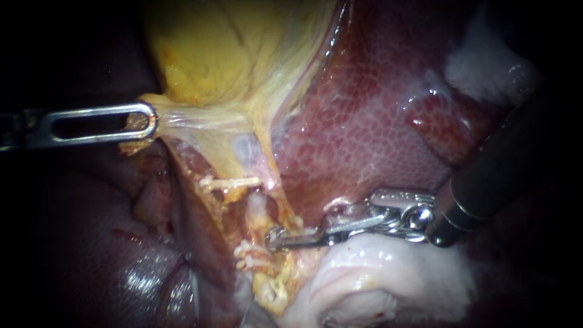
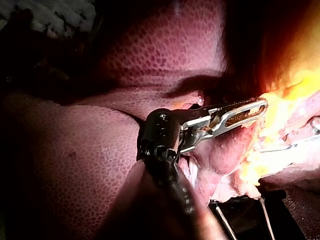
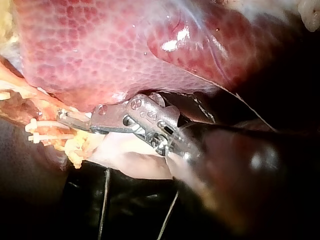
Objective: Going back first clip right tube
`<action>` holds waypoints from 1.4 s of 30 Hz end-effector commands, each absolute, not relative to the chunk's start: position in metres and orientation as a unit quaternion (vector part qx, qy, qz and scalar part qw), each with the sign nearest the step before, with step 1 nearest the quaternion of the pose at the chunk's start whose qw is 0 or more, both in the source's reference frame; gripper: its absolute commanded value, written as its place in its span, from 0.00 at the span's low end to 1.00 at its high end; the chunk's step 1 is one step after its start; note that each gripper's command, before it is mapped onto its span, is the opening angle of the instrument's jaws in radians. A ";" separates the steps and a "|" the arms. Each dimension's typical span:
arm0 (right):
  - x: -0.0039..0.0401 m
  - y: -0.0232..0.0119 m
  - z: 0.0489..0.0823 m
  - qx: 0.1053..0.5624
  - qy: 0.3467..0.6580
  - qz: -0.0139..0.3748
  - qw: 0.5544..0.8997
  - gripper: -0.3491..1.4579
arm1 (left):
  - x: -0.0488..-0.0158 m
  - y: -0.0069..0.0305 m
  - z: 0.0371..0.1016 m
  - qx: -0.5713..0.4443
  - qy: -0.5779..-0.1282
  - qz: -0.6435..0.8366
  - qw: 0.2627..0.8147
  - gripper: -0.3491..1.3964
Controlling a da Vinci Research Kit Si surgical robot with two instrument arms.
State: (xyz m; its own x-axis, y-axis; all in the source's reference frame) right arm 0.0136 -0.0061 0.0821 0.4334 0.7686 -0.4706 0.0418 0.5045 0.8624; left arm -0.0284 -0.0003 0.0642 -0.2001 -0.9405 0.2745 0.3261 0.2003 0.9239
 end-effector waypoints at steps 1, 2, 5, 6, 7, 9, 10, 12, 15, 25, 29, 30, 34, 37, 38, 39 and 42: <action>0.0136 -0.0061 0.0820 0.431 0.470 0.249 0.729 0.00 | -0.0284 -0.0003 0.0642 0.289 -0.532 -0.563 0.563 0.00; 0.0136 -0.0061 0.0820 0.431 0.470 0.249 0.729 0.00 | -0.0284 -0.0003 0.0642 0.289 -0.532 -0.563 0.563 0.00; 0.0136 -0.0062 0.0816 0.437 0.468 0.245 0.728 0.00 | -0.0284 -0.0004 0.0641 0.289 -0.532 -0.563 0.563 0.00; 0.0136 -0.0062 0.0814 0.437 0.467 0.244 0.729 0.00 | -0.0284 -0.0004 0.0641 0.289 -0.532 -0.563 0.563 0.00; 0.0137 -0.0063 0.0812 0.437 0.467 0.244 0.729 0.02 | -0.0284 -0.0004 0.0641 0.289 -0.532 -0.563 0.563 0.00; 0.0142 -0.0063 0.0809 0.419 0.484 0.221 0.736 0.29 | -0.0284 -0.0004 0.0641 0.289 -0.532 -0.563 0.563 0.00; 0.0145 -0.0063 0.0809 0.414 0.488 0.215 0.738 0.41 | -0.0284 -0.0004 0.0641 0.289 -0.532 -0.563 0.563 0.00; 0.0151 -0.0061 0.0809 0.398 0.497 0.209 0.742 0.49 | -0.0284 -0.0004 0.0641 0.288 -0.532 -0.563 0.563 0.00; 0.0156 -0.0059 0.0811 0.372 0.505 0.217 0.748 0.52 | -0.0284 -0.0005 0.0642 0.288 -0.532 -0.563 0.563 0.00; 0.0148 -0.0044 0.0802 0.353 0.516 0.198 0.755 0.52 | -0.0284 -0.0005 0.0642 0.288 -0.532 -0.563 0.563 0.00; 0.0136 -0.0035 0.0796 0.343 0.514 0.196 0.761 0.52 | -0.0284 -0.0005 0.0642 0.288 -0.533 -0.563 0.563 0.00; 0.0131 -0.0033 0.0795 0.340 0.513 0.196 0.763 0.52 | -0.0284 -0.0005 0.0642 0.288 -0.533 -0.563 0.563 0.00; 0.0121 -0.0030 0.0796 0.338 0.511 0.198 0.765 0.52 | -0.0283 -0.0006 0.0642 0.288 -0.533 -0.563 0.563 0.00; 0.0115 -0.0031 0.0796 0.338 0.511 0.197 0.765 0.52 | -0.0283 -0.0006 0.0642 0.288 -0.533 -0.563 0.563 0.00; 0.0115 -0.0031 0.0795 0.338 0.511 0.197 0.765 0.52 | -0.0283 -0.0006 0.0642 0.288 -0.533 -0.563 0.563 0.00; 0.0114 -0.0032 0.0794 0.338 0.511 0.197 0.765 0.52 | -0.0283 -0.0006 0.0642 0.288 -0.533 -0.563 0.563 0.00; 0.0116 -0.0034 0.0791 0.338 0.511 0.197 0.765 0.52 | -0.0283 -0.0006 0.0642 0.288 -0.533 -0.563 0.563 0.00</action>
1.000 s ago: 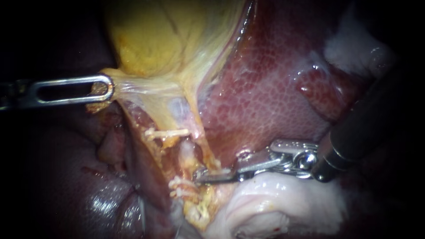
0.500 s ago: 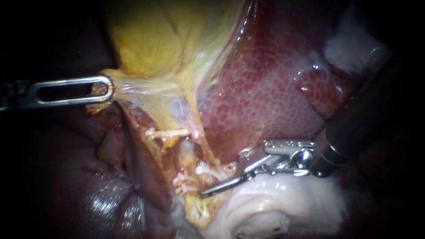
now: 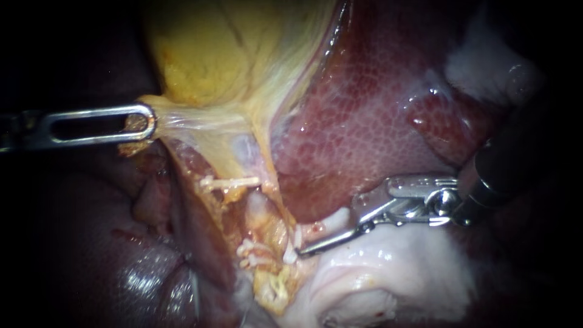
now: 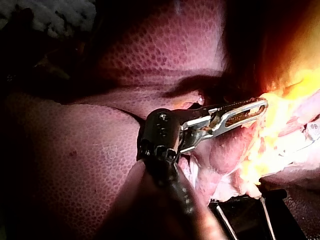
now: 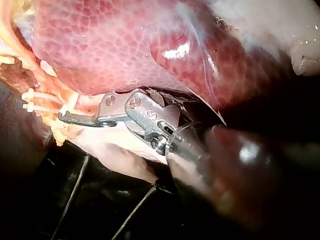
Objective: Going back first clip right tube
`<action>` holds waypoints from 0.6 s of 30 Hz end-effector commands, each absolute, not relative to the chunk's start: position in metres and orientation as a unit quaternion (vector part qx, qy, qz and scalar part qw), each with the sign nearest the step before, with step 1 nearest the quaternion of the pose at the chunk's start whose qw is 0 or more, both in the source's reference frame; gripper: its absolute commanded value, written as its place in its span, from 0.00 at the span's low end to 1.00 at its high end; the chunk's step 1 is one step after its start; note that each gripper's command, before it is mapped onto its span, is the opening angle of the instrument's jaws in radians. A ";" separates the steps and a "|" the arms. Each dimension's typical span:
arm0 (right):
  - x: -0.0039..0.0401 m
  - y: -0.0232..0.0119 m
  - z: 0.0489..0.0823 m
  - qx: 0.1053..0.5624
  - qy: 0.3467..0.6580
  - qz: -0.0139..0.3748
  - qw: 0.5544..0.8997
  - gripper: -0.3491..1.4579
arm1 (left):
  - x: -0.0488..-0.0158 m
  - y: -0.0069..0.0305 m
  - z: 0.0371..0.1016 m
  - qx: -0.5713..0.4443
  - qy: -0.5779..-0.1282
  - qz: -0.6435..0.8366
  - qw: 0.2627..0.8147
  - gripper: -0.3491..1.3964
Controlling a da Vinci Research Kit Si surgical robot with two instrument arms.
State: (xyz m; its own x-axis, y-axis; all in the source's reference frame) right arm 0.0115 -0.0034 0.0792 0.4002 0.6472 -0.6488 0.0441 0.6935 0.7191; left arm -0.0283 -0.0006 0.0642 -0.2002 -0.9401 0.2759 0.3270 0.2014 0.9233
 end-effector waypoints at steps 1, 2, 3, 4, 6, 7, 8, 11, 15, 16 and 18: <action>0.0117 -0.0035 0.0791 0.338 0.511 0.197 0.765 0.52 | -0.0283 -0.0006 0.0642 0.288 -0.533 -0.563 0.563 0.00; 0.0117 -0.0036 0.0790 0.338 0.511 0.197 0.765 0.52 | -0.0283 -0.0006 0.0642 0.288 -0.533 -0.563 0.563 0.00; 0.0117 -0.0036 0.0789 0.338 0.511 0.197 0.765 0.52 | -0.0283 -0.0006 0.0642 0.288 -0.533 -0.563 0.563 0.00; 0.0118 -0.0037 0.0789 0.338 0.511 0.197 0.765 0.52 | -0.0283 -0.0006 0.0642 0.288 -0.533 -0.563 0.563 0.00; 0.0120 -0.0037 0.0788 0.338 0.511 0.198 0.765 0.52 | -0.0283 -0.0006 0.0642 0.288 -0.533 -0.563 0.563 0.00; 0.0123 -0.0037 0.0788 0.337 0.511 0.198 0.765 0.52 | -0.0284 -0.0006 0.0642 0.288 -0.533 -0.563 0.563 0.00; 0.0125 -0.0038 0.0787 0.337 0.510 0.198 0.766 0.52 | -0.0284 -0.0006 0.0642 0.288 -0.533 -0.563 0.563 0.00; 0.0131 -0.0041 0.0785 0.335 0.512 0.201 0.765 0.52 | -0.0284 -0.0006 0.0642 0.288 -0.533 -0.563 0.563 0.00; 0.0137 -0.0045 0.0780 0.335 0.512 0.201 0.765 0.52 | -0.0284 -0.0006 0.0642 0.288 -0.533 -0.563 0.563 0.00; 0.0140 -0.0047 0.0780 0.336 0.512 0.201 0.765 0.52 | -0.0284 -0.0006 0.0642 0.288 -0.533 -0.563 0.563 0.00; 0.0145 -0.0049 0.0780 0.337 0.511 0.200 0.765 0.52 | -0.0284 -0.0006 0.0642 0.288 -0.533 -0.563 0.563 0.00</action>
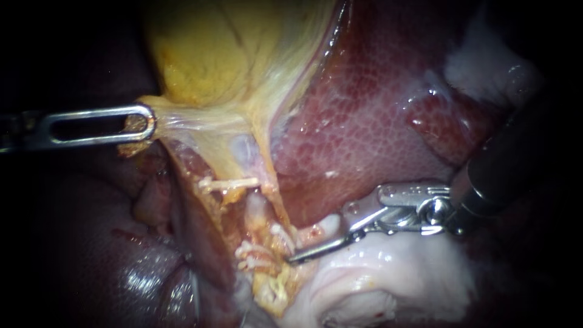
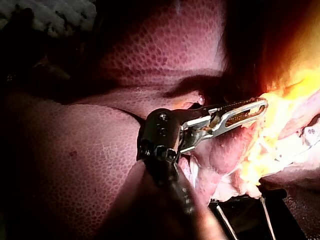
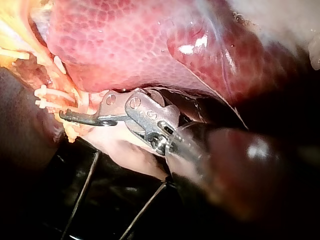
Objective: Going back first clip right tube
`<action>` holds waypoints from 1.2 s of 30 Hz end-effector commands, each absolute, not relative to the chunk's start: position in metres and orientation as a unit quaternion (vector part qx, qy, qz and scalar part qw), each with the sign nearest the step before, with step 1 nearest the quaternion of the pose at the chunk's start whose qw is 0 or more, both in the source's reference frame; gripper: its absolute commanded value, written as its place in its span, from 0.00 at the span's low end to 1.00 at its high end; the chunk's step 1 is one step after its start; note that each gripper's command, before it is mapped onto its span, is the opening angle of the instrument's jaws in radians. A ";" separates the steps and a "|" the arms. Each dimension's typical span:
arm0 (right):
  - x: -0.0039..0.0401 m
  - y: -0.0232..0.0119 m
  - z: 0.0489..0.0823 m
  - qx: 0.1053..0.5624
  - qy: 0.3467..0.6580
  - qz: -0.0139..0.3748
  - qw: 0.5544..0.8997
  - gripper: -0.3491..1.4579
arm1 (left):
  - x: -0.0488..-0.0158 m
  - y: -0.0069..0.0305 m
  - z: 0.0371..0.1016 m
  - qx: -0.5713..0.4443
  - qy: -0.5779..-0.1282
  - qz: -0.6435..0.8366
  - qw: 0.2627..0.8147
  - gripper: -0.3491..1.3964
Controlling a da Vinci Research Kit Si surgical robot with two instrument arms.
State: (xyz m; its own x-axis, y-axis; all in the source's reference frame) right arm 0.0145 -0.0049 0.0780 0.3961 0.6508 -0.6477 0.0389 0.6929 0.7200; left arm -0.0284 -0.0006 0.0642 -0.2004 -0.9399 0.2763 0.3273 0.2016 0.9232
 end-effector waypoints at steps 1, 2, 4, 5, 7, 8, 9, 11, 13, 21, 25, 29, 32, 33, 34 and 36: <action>0.0148 -0.0051 0.0781 0.339 0.511 0.198 0.765 0.52 | -0.0284 -0.0006 0.0642 0.287 -0.533 -0.563 0.563 0.00; 0.0150 -0.0053 0.0782 0.340 0.511 0.196 0.765 0.52 | -0.0284 -0.0006 0.0642 0.287 -0.533 -0.563 0.563 0.00; 0.0154 -0.0059 0.0786 0.341 0.512 0.190 0.765 0.52 | -0.0284 -0.0007 0.0641 0.287 -0.533 -0.563 0.563 0.00; 0.0155 -0.0063 0.0788 0.344 0.511 0.189 0.765 0.52 | -0.0284 -0.0007 0.0641 0.287 -0.533 -0.563 0.563 0.00; 0.0156 -0.0067 0.0790 0.346 0.511 0.185 0.765 0.52 | -0.0284 -0.0007 0.0641 0.287 -0.533 -0.563 0.563 0.00; 0.0157 -0.0069 0.0791 0.348 0.510 0.186 0.764 0.52 | -0.0284 -0.0007 0.0641 0.287 -0.533 -0.563 0.563 0.00; 0.0157 -0.0070 0.0791 0.349 0.510 0.185 0.764 0.52 | -0.0284 -0.0007 0.0641 0.287 -0.533 -0.563 0.563 0.00; 0.0157 -0.0070 0.0791 0.351 0.510 0.184 0.764 0.52 | -0.0284 -0.0007 0.0641 0.287 -0.533 -0.563 0.563 0.00; 0.0157 -0.0069 0.0790 0.351 0.509 0.184 0.764 0.52 | -0.0284 -0.0007 0.0641 0.287 -0.533 -0.563 0.563 0.00; 0.0155 -0.0043 0.0779 0.356 0.519 0.195 0.752 0.52 | -0.0284 -0.0007 0.0640 0.287 -0.533 -0.563 0.563 0.00; 0.0155 -0.0029 0.0762 0.352 0.529 0.200 0.746 0.52 | -0.0284 -0.0007 0.0640 0.287 -0.533 -0.563 0.563 0.00; 0.0152 -0.0019 0.0754 0.343 0.533 0.202 0.746 0.52 | -0.0284 -0.0007 0.0640 0.287 -0.533 -0.563 0.563 0.00; 0.0150 -0.0018 0.0752 0.344 0.533 0.202 0.746 0.52 | -0.0284 -0.0008 0.0639 0.287 -0.532 -0.563 0.563 0.00; 0.0150 -0.0018 0.0752 0.344 0.533 0.202 0.746 0.52 | -0.0284 -0.0008 0.0639 0.287 -0.532 -0.563 0.563 0.00; 0.0150 -0.0017 0.0752 0.342 0.534 0.200 0.746 0.52 | -0.0284 -0.0008 0.0639 0.287 -0.532 -0.563 0.563 0.00; 0.0149 -0.0016 0.0751 0.343 0.534 0.201 0.746 0.52 | -0.0284 -0.0008 0.0639 0.287 -0.532 -0.563 0.563 0.00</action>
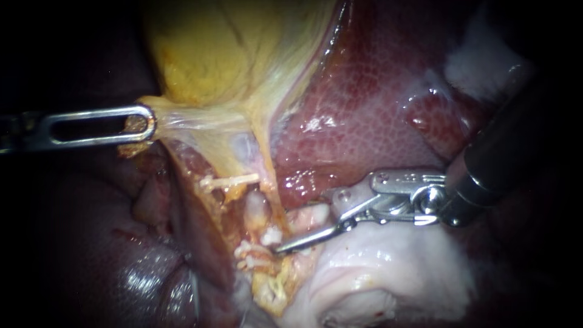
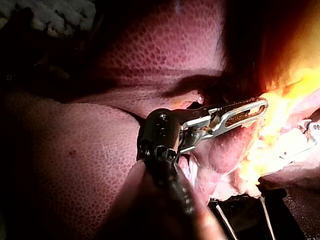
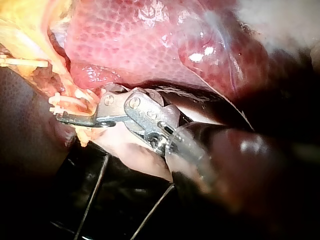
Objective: Going back first clip right tube
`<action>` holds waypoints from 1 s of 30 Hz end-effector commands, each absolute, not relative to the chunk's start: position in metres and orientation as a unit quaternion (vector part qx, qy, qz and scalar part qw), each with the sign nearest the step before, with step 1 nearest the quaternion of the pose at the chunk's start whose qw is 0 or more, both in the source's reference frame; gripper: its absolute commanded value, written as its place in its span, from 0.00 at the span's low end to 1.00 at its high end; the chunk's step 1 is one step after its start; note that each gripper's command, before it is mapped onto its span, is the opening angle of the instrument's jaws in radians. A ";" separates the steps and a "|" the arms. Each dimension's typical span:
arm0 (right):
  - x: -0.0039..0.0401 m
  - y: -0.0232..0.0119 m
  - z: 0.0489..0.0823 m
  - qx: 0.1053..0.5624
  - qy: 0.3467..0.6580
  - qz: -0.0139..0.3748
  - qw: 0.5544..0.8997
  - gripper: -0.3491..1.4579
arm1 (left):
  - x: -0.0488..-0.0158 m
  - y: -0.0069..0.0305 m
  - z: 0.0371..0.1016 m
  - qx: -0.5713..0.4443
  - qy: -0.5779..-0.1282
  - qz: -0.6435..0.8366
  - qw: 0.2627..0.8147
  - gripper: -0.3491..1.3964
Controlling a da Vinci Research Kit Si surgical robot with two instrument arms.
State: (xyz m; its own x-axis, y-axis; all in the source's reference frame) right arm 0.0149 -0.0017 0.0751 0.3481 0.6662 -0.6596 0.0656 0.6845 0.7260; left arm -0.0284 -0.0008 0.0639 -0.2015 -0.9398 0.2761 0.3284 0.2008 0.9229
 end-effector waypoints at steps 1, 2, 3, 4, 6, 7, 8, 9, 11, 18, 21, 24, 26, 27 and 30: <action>0.0147 -0.0015 0.0750 0.343 0.534 0.201 0.746 0.52 | -0.0284 -0.0008 0.0639 0.287 -0.532 -0.563 0.563 0.00; 0.0145 -0.0014 0.0749 0.342 0.534 0.202 0.746 0.52 | -0.0284 -0.0008 0.0639 0.287 -0.532 -0.563 0.563 0.00; 0.0143 -0.0012 0.0748 0.340 0.535 0.201 0.747 0.52 | -0.0283 -0.0008 0.0639 0.287 -0.532 -0.563 0.563 0.00; 0.0140 -0.0010 0.0746 0.340 0.535 0.202 0.746 0.52 | -0.0283 -0.0008 0.0639 0.287 -0.532 -0.563 0.563 0.00; 0.0130 -0.0001 0.0738 0.335 0.537 0.203 0.747 0.52 | -0.0283 -0.0008 0.0639 0.287 -0.532 -0.563 0.563 0.00; 0.0126 0.0003 0.0735 0.333 0.538 0.203 0.747 0.52 | -0.0283 -0.0008 0.0639 0.287 -0.532 -0.563 0.563 0.00; 0.0121 0.0007 0.0732 0.332 0.538 0.206 0.747 0.52 | -0.0282 -0.0008 0.0639 0.287 -0.532 -0.563 0.563 0.00; 0.0116 0.0010 0.0729 0.331 0.538 0.205 0.747 0.52 | -0.0282 -0.0008 0.0639 0.287 -0.532 -0.563 0.563 0.00; 0.0104 0.0017 0.0722 0.327 0.540 0.206 0.748 0.52 | -0.0282 -0.0008 0.0639 0.287 -0.532 -0.563 0.563 0.00; 0.0071 0.0021 0.0693 0.319 0.545 0.196 0.750 0.52 | -0.0281 -0.0008 0.0639 0.288 -0.533 -0.563 0.563 0.00; 0.0061 0.0023 0.0675 0.314 0.549 0.191 0.751 0.52 | -0.0281 -0.0009 0.0640 0.287 -0.533 -0.563 0.563 0.00; 0.0054 0.0029 0.0656 0.303 0.553 0.188 0.753 0.52 | -0.0281 -0.0009 0.0640 0.287 -0.533 -0.563 0.563 0.00; 0.0051 0.0032 0.0645 0.297 0.556 0.188 0.753 0.52 | -0.0282 -0.0009 0.0640 0.287 -0.533 -0.563 0.563 0.00; 0.0049 0.0034 0.0638 0.294 0.558 0.187 0.753 0.52 | -0.0282 -0.0009 0.0640 0.287 -0.533 -0.563 0.563 0.00; 0.0044 0.0039 0.0622 0.284 0.566 0.182 0.752 0.52 | -0.0282 -0.0009 0.0640 0.287 -0.533 -0.563 0.563 0.00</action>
